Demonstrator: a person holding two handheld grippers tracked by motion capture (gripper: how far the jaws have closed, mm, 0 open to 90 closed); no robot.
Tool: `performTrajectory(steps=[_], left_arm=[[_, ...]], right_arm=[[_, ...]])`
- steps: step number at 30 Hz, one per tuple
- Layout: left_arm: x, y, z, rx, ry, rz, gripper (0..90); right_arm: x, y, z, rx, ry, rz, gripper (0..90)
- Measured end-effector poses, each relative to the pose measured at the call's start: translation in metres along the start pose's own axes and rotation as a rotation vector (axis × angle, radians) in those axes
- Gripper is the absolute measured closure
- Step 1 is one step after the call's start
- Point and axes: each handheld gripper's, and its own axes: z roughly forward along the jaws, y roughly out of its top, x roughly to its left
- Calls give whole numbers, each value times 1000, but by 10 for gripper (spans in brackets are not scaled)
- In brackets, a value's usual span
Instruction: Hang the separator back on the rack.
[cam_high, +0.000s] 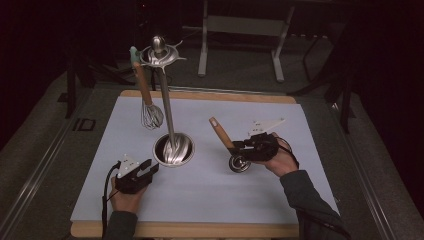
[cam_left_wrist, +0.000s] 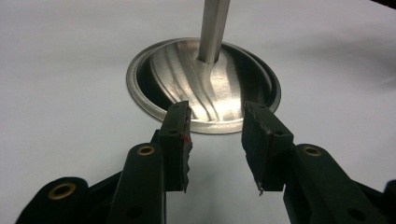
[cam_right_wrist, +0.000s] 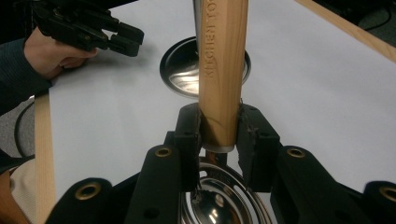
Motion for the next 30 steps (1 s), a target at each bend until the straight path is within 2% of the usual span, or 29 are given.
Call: performTrajectory(steps=[18,30], left_arm=[[0,0,0,-2,-2,-3,622],[0,0,0,-2,-4,-4,622]], right_arm=[[3,35,-12,-47,-32,-61,711],[7,58,-12,-62,-39,-106,711]])
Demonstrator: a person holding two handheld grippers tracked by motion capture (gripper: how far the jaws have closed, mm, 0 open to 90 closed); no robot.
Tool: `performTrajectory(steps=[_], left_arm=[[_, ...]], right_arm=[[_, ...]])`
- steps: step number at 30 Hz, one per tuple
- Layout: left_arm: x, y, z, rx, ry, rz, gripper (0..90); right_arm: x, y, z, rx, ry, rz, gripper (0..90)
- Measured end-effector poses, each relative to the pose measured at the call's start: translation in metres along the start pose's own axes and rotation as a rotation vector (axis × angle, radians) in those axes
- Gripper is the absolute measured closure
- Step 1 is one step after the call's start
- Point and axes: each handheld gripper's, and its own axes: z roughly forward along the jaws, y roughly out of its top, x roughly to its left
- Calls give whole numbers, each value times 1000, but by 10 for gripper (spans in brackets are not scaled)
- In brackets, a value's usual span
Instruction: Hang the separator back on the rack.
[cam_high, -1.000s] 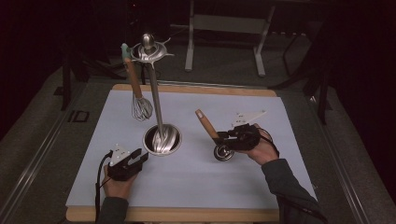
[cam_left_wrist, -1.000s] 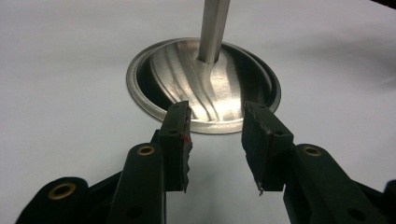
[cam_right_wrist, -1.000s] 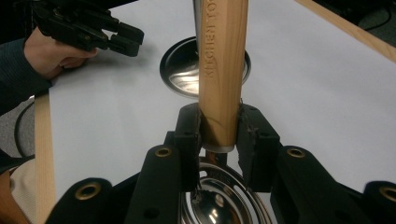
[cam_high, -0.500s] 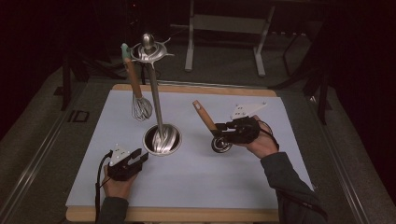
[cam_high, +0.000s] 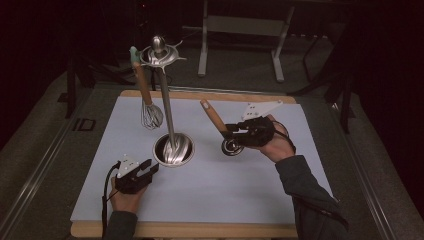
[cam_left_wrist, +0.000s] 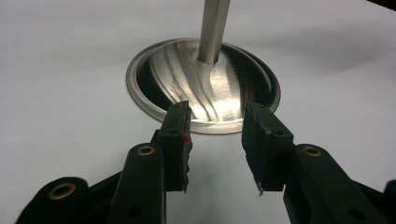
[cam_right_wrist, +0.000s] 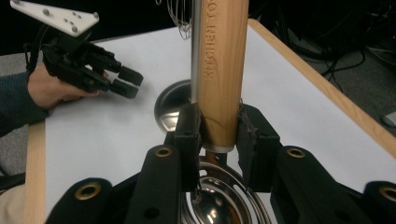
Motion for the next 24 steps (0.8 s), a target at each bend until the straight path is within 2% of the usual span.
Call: performTrajectory(steps=[7,24], left_arm=[[0,0,0,-1,-1,-1,622],[0,0,0,1,-2,0,622]], right_arm=[[3,13,0,-30,8,-17,711],[10,34,0,-53,16,-55,711]])
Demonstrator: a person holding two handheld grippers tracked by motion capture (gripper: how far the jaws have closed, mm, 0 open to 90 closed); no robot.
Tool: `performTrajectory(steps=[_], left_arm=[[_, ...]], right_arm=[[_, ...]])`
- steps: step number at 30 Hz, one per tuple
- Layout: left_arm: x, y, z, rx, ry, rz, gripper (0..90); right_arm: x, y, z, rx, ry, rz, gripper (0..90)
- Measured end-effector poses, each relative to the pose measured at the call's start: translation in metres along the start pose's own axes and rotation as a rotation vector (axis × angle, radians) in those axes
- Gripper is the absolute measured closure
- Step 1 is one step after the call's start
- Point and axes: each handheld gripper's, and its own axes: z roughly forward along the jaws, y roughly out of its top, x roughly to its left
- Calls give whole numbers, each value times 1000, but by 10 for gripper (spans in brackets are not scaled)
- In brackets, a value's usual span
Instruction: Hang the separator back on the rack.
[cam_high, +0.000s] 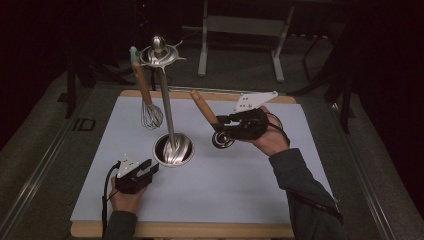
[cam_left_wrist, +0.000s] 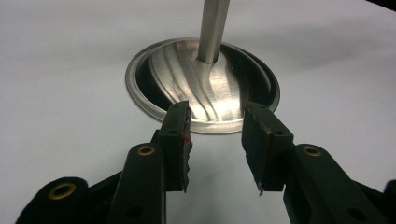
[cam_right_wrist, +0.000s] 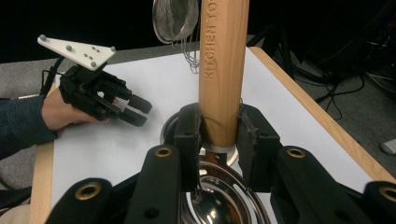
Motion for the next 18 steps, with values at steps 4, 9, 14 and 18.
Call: performTrajectory(steps=[4,9,14,18], left_arm=[[0,0,0,0,-1,0,622],[0,0,0,-1,-2,0,622],[0,0,0,-1,-2,1,622],[0,0,0,0,-2,3,624]], right_arm=[[2,5,1,-11,5,-2,711],[5,11,4,-15,9,-11,711],[6,18,6,-23,11,-24,711],[7,24,7,-16,6,-36,711]])
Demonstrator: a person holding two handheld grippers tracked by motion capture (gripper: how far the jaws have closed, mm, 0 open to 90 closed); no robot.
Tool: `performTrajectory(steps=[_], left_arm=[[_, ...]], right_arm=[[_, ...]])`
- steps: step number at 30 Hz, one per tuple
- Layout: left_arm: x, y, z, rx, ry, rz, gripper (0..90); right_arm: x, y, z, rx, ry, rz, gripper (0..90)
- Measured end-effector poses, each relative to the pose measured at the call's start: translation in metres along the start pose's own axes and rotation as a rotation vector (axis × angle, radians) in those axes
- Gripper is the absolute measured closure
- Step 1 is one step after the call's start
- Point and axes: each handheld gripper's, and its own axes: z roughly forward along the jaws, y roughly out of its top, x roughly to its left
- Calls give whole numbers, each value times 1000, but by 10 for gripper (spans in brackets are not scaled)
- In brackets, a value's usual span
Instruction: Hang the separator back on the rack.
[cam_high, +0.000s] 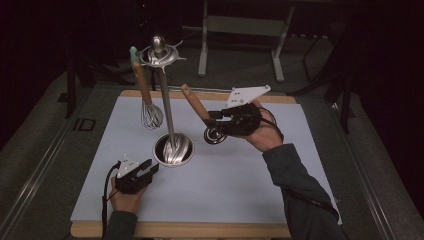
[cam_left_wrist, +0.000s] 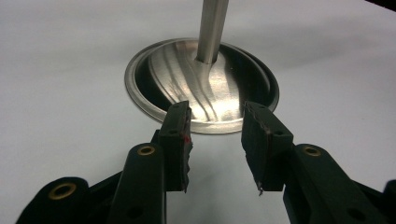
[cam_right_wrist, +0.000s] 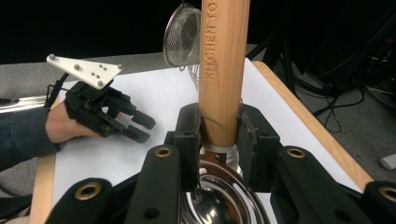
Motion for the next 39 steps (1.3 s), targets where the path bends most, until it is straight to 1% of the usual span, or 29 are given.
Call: performTrajectory(steps=[6,7,15,19,24,25,27,31,39], left_arm=[[0,0,0,-1,-1,1,623],[0,0,0,0,0,2,623],[0,0,0,1,-1,4,622],[0,0,0,0,-3,3,622],[0,0,0,0,-4,2,622],[0,0,0,0,-4,2,622],[0,0,0,0,-3,3,621],[0,0,0,1,-3,4,621],[0,0,0,-1,-4,0,620]], right_arm=[[1,8,-1,-16,-4,-13,711],[3,11,-1,-17,-7,-22,711],[6,19,-2,-29,-13,-27,711],[8,28,-1,-54,-18,-43,711],[10,36,-3,-82,-19,-45,711],[10,36,-3,-82,-19,-45,711],[12,41,-2,-79,-13,-60,711],[15,47,1,-86,-4,-67,711],[14,53,10,-71,-3,-65,711]])
